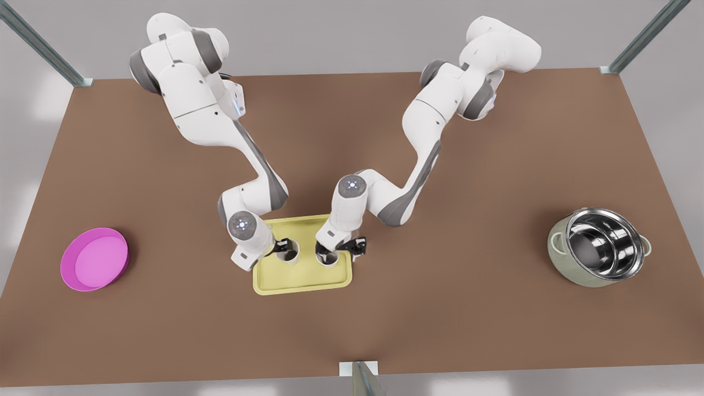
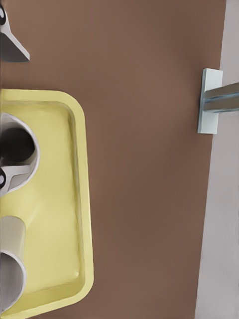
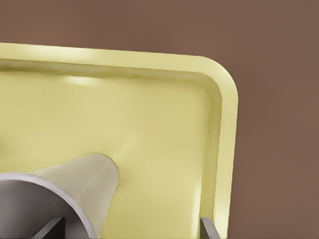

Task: Use the left arm to pick up the white IKEA cup from the tray and place it on the middle-left position; use the right arm to pick up the white IKEA cup from the tray and place it on the middle-right position

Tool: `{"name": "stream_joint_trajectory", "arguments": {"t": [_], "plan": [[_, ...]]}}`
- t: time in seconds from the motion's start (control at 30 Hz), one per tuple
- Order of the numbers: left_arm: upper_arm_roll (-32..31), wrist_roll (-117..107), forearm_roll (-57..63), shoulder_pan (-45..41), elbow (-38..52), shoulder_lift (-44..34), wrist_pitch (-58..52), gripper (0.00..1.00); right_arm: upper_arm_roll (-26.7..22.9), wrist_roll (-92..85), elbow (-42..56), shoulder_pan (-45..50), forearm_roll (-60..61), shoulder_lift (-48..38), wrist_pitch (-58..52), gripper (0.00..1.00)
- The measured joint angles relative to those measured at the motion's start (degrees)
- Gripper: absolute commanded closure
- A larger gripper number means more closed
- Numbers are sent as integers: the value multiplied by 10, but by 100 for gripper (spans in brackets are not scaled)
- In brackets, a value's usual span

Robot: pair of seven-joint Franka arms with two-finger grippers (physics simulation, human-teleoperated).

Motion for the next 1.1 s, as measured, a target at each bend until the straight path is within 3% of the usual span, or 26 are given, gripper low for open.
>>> {"name": "stream_joint_trajectory", "arguments": {"t": [0.03,0.1,0.23,0.57,0.6,0.63,0.67,0.77,1.03,1.1], "plan": [[0,-7,0,-1,0,1,1,0,0,3,0,0,0,3,5,7],[0,-20,1,-2,0,5,0,0,0,7,1,1,1,6,13,53],[0,-37,3,-3,0,11,-21,0,2,5,4,2,12,6,27,75],[-3,-64,4,-11,0,37,-39,3,1,16,2,-7,5,-20,36,74],[-3,-67,3,-11,0,34,-37,11,-1,15,-1,-9,6,-30,35,74],[-4,-69,2,-11,0,32,-37,35,-6,13,-8,-15,6,-41,34,74],[-4,-72,0,-11,0,30,-36,52,-9,9,-16,-28,6,-52,34,74],[-5,-80,-4,-11,0,29,-30,73,-12,-6,-45,-69,7,-79,33,78],[-5,-102,-25,-7,-1,11,-25,83,-11,-65,-96,-144,62,-80,33,76],[-7,-106,-35,11,-3,-17,-39,83,-11,-79,-103,-152,70,-77,33,64]]}}
